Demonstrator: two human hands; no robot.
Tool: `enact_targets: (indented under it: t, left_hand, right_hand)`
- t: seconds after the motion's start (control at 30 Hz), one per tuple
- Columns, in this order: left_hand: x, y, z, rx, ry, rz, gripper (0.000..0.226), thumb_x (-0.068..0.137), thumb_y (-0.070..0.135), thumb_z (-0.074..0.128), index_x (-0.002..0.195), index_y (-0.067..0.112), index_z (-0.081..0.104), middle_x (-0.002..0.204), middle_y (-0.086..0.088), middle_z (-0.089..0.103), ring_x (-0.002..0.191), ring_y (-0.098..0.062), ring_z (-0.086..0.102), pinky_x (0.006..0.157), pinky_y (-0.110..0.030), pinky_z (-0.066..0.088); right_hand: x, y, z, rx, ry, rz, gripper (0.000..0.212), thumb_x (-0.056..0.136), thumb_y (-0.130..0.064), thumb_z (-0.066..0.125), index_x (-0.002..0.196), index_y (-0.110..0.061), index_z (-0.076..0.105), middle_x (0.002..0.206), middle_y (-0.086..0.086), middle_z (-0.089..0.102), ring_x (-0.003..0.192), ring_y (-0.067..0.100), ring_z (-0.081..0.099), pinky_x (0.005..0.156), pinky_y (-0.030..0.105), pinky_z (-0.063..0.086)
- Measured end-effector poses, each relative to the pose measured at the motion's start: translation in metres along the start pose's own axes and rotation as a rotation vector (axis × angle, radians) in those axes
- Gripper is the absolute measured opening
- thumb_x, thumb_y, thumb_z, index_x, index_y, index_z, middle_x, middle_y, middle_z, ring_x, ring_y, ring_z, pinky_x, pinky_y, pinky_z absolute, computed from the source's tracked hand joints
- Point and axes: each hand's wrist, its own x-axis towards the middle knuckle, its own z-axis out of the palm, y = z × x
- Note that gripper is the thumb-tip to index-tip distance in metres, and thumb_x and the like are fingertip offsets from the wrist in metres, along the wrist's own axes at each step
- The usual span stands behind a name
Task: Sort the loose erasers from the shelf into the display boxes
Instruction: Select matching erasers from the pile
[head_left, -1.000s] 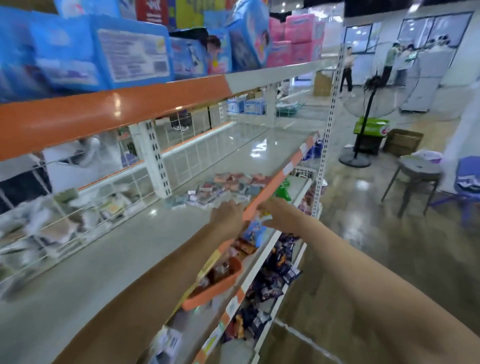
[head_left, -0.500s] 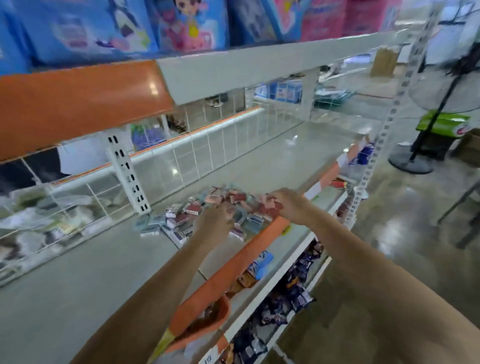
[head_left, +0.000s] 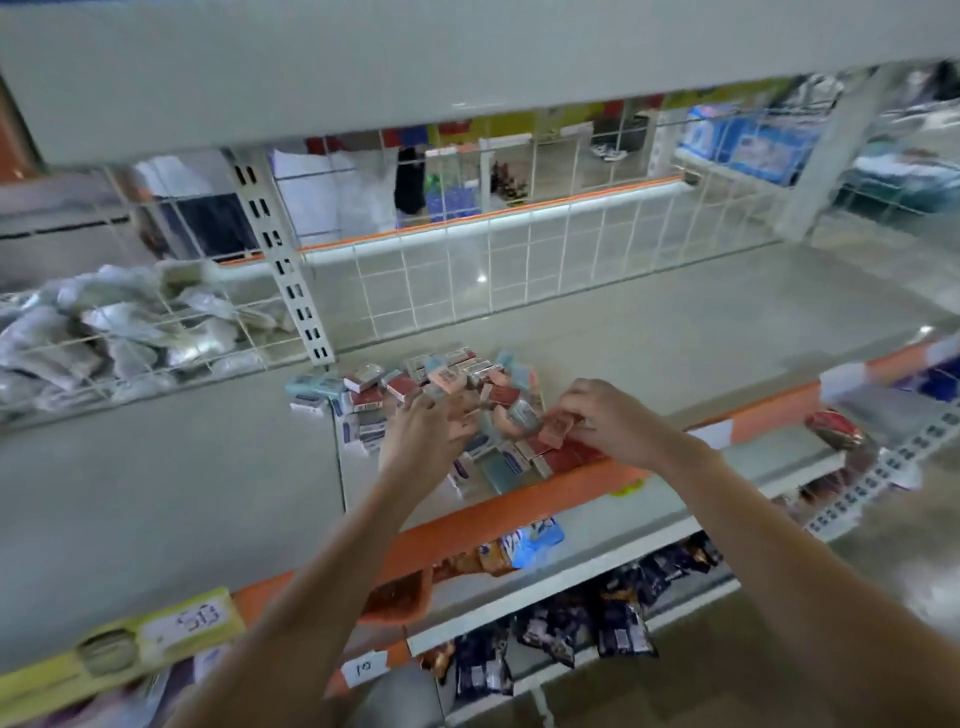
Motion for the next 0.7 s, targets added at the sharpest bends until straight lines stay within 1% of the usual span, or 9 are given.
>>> enact_targets:
  t: [0.13,0.2,0.3,0.37,0.43,0.5,0.57,0.67,0.7]
  left_hand:
    - [-0.009,-0.005,-0.001,-0.121,0.034,-0.038,0.045,0.081,0.040,0.068,0.122,0.024,0.059,0.126,-0.004,0.056,0.112,-0.022,0.053,0.094,-0.039,0.046]
    - [-0.014,-0.008,-0.003,-0.114,0.063,-0.055,0.039,0.082,0.034,0.069,0.118,0.023,0.060,0.122,-0.002,0.059,0.111,-0.021,0.052,0.090,-0.037,0.046]
    - [-0.022,-0.013,-0.006,-0.126,0.093,-0.041,0.036,0.084,0.025,0.067,0.120,0.020,0.060,0.123,-0.002,0.059,0.115,-0.020,0.049,0.092,-0.032,0.042]
    - [-0.028,-0.017,-0.008,-0.147,0.116,-0.019,0.036,0.086,0.026,0.065,0.121,0.021,0.059,0.123,0.000,0.058,0.114,-0.018,0.050,0.093,-0.031,0.042]
    - [-0.035,-0.018,-0.010,-0.188,0.120,-0.018,0.036,0.087,0.029,0.063,0.122,0.023,0.059,0.120,0.004,0.058,0.106,-0.012,0.052,0.089,-0.027,0.044]
    - [-0.039,-0.018,-0.013,-0.237,0.108,-0.012,0.034,0.088,0.032,0.061,0.120,0.023,0.060,0.115,0.007,0.060,0.094,-0.007,0.055,0.083,-0.027,0.047]
    - [-0.043,-0.016,-0.018,-0.289,0.081,-0.007,0.031,0.089,0.035,0.059,0.118,0.025,0.062,0.108,0.009,0.063,0.088,-0.003,0.058,0.080,-0.027,0.050]
    - [-0.048,-0.013,-0.025,-0.389,0.014,-0.019,0.024,0.091,0.033,0.056,0.113,0.028,0.063,0.097,0.014,0.063,0.084,0.004,0.056,0.069,-0.011,0.043]
    - [-0.049,-0.012,-0.027,-0.415,-0.009,-0.028,0.023,0.092,0.032,0.055,0.113,0.028,0.064,0.095,0.012,0.064,0.083,0.002,0.056,0.067,-0.010,0.042]
  right_hand:
    - [0.006,0.001,-0.003,-0.022,-0.037,-0.041,0.028,0.085,-0.019,0.064,0.113,-0.018,0.062,0.110,0.000,0.050,0.103,0.011,0.044,0.083,0.021,0.036]
    - [0.007,0.001,-0.002,-0.011,-0.040,-0.051,0.026,0.086,-0.019,0.062,0.112,-0.019,0.060,0.112,-0.001,0.052,0.103,0.009,0.045,0.080,0.019,0.034]
    - [0.006,0.000,-0.001,0.028,0.010,-0.070,0.024,0.087,-0.024,0.063,0.109,-0.021,0.058,0.111,-0.005,0.056,0.095,0.003,0.046,0.077,0.017,0.034]
    - [0.004,-0.004,0.000,0.086,0.069,-0.101,0.024,0.086,-0.026,0.064,0.109,-0.021,0.057,0.110,-0.008,0.056,0.096,0.002,0.048,0.078,0.015,0.036]
    - [0.002,-0.012,0.004,0.176,0.109,-0.134,0.025,0.087,-0.030,0.062,0.109,-0.021,0.058,0.107,-0.010,0.056,0.094,0.002,0.052,0.077,0.013,0.039]
    - [0.000,-0.020,0.009,0.266,0.111,-0.167,0.022,0.088,-0.033,0.060,0.108,-0.023,0.059,0.105,-0.011,0.057,0.092,-0.001,0.054,0.075,0.012,0.045]
    - [-0.002,-0.028,0.014,0.377,0.085,-0.172,0.016,0.090,-0.029,0.059,0.105,-0.024,0.061,0.103,-0.009,0.060,0.090,-0.001,0.058,0.073,0.014,0.050]
    - [-0.002,-0.037,0.017,0.516,0.060,-0.105,0.016,0.091,-0.031,0.056,0.104,-0.026,0.062,0.098,-0.008,0.065,0.087,0.001,0.062,0.071,0.021,0.054]
    - [-0.002,-0.039,0.017,0.526,0.057,-0.089,0.017,0.091,-0.031,0.055,0.105,-0.025,0.063,0.095,-0.008,0.066,0.085,0.002,0.062,0.069,0.020,0.053]
